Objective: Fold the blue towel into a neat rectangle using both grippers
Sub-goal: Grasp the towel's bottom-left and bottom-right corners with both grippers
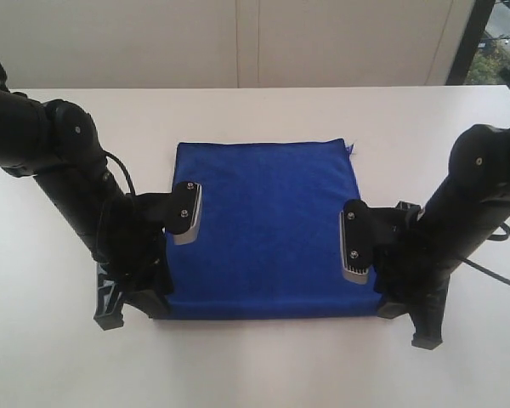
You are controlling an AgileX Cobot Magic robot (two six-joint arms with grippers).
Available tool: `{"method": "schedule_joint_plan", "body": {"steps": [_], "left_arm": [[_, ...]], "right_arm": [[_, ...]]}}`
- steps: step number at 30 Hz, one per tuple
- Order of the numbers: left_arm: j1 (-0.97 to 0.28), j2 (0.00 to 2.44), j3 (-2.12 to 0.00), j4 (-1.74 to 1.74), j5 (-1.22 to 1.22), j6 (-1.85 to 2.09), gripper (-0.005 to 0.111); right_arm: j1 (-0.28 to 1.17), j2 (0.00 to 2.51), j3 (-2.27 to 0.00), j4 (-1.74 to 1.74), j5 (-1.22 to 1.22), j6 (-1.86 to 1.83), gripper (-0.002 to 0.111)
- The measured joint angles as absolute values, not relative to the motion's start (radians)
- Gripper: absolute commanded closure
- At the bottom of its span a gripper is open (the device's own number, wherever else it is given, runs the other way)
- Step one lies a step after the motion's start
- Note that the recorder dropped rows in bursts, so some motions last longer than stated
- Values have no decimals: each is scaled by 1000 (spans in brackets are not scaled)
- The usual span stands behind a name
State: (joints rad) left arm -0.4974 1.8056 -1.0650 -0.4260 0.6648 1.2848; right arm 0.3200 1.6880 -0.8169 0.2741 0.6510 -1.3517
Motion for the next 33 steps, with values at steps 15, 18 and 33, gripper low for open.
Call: {"method": "schedule_joint_plan", "body": {"steps": [15,18,33], "left_arm": [[-497,1806,-1065,-426,665,1329,67],[-497,1806,-1064,-426,659,1333,67],[-497,1809,-987,-434,559,1370,68]], "right_arm": [[320,1736,-817,274,640,-1352,77],[320,1736,-817,274,638,-1352,77],[320,1736,-817,289,630,-1352,77]]}}
